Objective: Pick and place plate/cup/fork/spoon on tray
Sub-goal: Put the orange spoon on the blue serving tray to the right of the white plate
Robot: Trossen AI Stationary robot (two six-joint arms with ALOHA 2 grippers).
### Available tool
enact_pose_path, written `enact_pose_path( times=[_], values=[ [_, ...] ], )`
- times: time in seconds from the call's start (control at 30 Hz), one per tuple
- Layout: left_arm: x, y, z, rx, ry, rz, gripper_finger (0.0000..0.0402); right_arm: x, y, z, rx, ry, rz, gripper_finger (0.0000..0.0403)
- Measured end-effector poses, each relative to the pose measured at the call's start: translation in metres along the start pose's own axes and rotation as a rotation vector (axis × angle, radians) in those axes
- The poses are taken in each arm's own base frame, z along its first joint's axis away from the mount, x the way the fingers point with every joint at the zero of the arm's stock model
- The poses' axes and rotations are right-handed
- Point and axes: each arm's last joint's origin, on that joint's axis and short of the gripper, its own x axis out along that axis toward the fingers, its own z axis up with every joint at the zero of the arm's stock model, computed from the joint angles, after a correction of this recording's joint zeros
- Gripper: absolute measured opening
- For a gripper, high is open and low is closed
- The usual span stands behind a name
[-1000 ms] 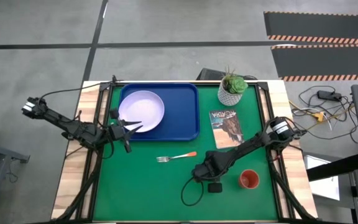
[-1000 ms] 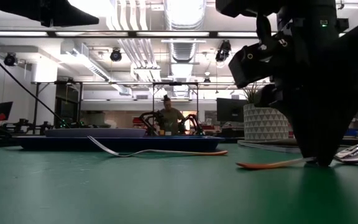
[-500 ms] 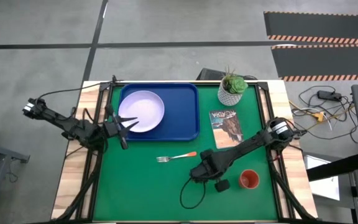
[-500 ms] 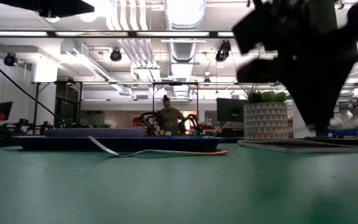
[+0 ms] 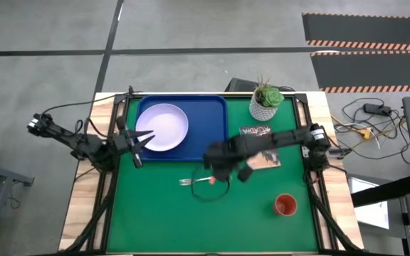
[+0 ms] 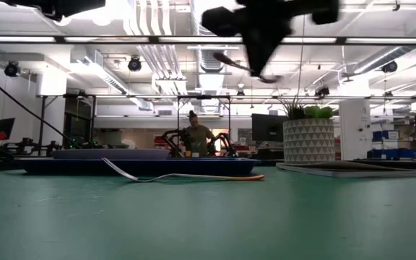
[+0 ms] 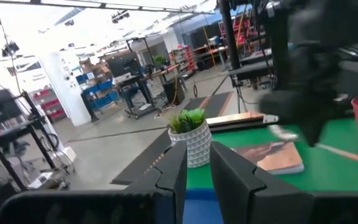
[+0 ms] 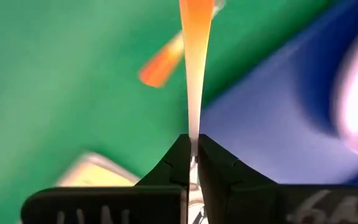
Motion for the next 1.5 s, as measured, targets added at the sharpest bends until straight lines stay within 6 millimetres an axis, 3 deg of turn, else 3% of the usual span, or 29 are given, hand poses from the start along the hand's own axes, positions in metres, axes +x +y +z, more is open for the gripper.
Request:
enact_pose_path(
  times=[0.3, 0.57, 0.63, 0.77, 1.2, 1.5],
  values=[
    [0.001, -0.001, -0.001, -0.071, 0.003, -0.001, 0.0056, -0.015, -0.074, -0.063, -0.214, -0.019, -0.137, 0.0009],
    [0.000, 0.000, -0.001, -0.097, 0.007, 0.014, 0.0056, 0.028, -0.116, -0.101, -0.396, -0.015, -0.079, 0.0009],
    [0.000, 0.001, -0.001, -0.096, 0.010, 0.028, 0.0056, 0.037, -0.124, -0.115, -0.412, -0.072, -0.067, 0.0009],
    [-0.001, 0.003, 0.000, -0.060, 0.014, 0.061, 0.0056, 0.051, -0.143, -0.133, -0.381, 0.001, -0.152, 0.0009],
    [-0.010, 0.014, -0.001, -0.066, -0.010, 0.097, 0.0056, 0.118, -0.150, -0.129, -0.483, -0.007, -0.039, 0.0009],
    [-0.014, 0.019, -0.002, -0.040, -0.010, 0.097, 0.0056, 0.134, -0.144, -0.129, -0.501, 0.045, 0.046, 0.0009]
  ],
)
